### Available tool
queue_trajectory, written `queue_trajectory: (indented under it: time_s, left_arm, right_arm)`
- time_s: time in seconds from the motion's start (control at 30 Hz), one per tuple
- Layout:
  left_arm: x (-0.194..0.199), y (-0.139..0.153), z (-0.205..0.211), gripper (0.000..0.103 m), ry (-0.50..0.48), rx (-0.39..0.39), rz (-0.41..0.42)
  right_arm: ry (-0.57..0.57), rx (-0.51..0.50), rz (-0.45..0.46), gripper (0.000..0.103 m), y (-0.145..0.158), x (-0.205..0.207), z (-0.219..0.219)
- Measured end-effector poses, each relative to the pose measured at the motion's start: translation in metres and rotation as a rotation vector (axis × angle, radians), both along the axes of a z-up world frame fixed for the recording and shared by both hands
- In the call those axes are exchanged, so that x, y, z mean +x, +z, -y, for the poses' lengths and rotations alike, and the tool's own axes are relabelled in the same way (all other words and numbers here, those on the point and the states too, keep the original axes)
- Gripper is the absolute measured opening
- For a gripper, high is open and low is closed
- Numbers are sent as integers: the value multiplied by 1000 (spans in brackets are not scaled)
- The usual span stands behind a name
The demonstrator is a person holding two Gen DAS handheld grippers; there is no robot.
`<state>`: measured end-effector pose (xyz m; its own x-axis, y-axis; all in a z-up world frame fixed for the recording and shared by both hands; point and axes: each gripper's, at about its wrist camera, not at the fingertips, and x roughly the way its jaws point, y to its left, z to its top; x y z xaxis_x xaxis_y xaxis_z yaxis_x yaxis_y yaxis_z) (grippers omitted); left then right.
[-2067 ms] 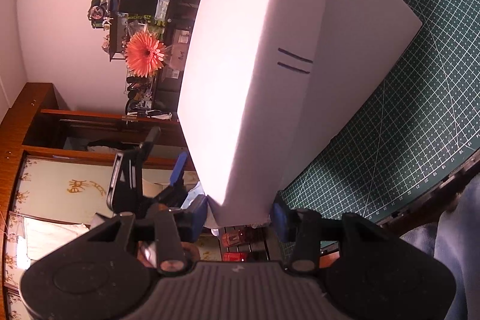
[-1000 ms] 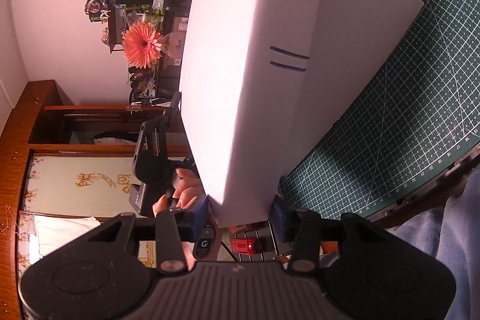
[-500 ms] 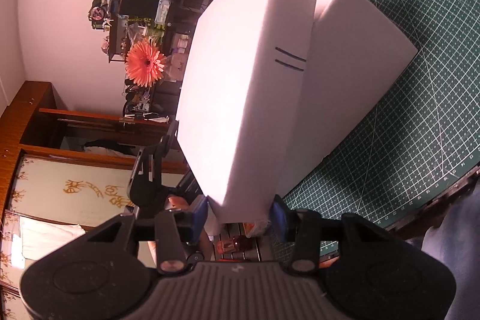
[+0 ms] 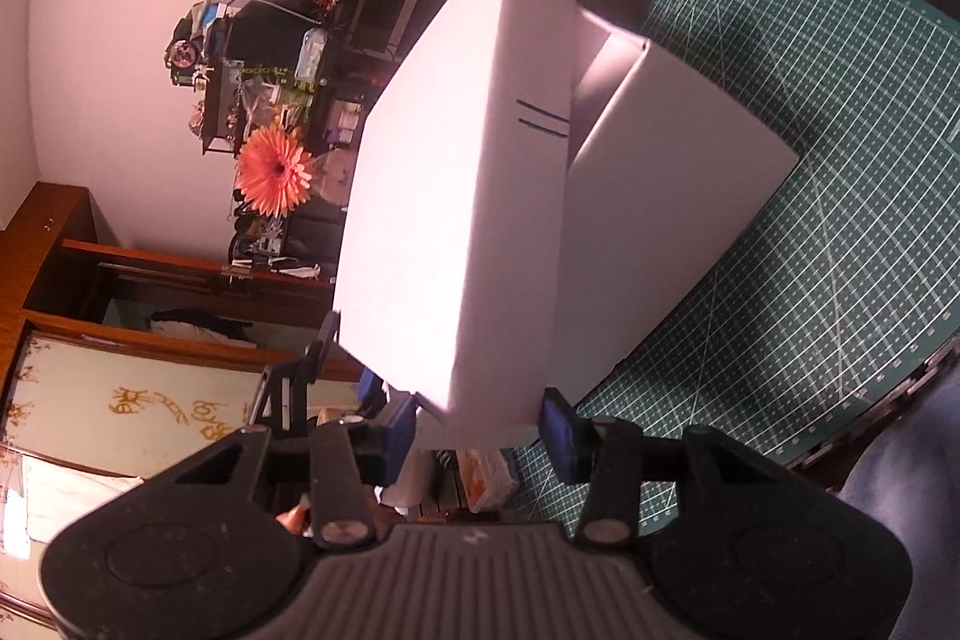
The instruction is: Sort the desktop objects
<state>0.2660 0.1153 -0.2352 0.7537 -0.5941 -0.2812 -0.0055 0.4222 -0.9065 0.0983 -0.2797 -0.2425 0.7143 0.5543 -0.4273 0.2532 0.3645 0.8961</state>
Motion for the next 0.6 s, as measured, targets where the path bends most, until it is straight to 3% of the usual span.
queue_trajectory:
  time_s: [0.43, 0.6]
  left_arm:
    - [-20, 6, 3, 46, -29, 41, -5]
    - [-25, 6, 5, 46, -40, 54, -9]
  right_arm:
    - [-74, -20, -19, 44, 2, -5, 20]
    - [-105, 43, -34, 39, -5, -6, 28]
